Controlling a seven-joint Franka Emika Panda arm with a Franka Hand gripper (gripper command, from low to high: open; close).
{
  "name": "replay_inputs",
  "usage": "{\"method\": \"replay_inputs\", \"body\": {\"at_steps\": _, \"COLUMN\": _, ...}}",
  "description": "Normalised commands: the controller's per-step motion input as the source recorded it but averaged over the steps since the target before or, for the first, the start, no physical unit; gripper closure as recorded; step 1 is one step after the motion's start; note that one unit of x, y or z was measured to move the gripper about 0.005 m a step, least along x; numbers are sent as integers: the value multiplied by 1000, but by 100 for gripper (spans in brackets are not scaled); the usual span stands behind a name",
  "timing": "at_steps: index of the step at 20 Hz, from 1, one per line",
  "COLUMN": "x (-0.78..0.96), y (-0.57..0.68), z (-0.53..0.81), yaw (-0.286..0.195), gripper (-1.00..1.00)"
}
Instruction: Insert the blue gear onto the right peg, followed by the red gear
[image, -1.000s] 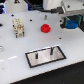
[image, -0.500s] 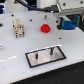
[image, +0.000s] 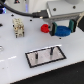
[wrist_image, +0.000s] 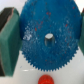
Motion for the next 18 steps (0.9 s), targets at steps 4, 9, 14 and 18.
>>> {"method": "replay_inputs", "body": {"at_steps": 4, "x": 591, "y": -279, "z": 1, "yaw": 0, "gripper": 100}}
{"method": "replay_inputs", "body": {"at_steps": 9, "x": 446, "y": -254, "z": -13, "yaw": 0, "gripper": 100}}
{"method": "replay_inputs", "body": {"at_steps": 14, "x": 295, "y": -127, "z": -59, "yaw": 0, "gripper": 100}}
{"method": "replay_inputs", "body": {"at_steps": 18, "x": 168, "y": -71, "z": -109, "yaw": 0, "gripper": 100}}
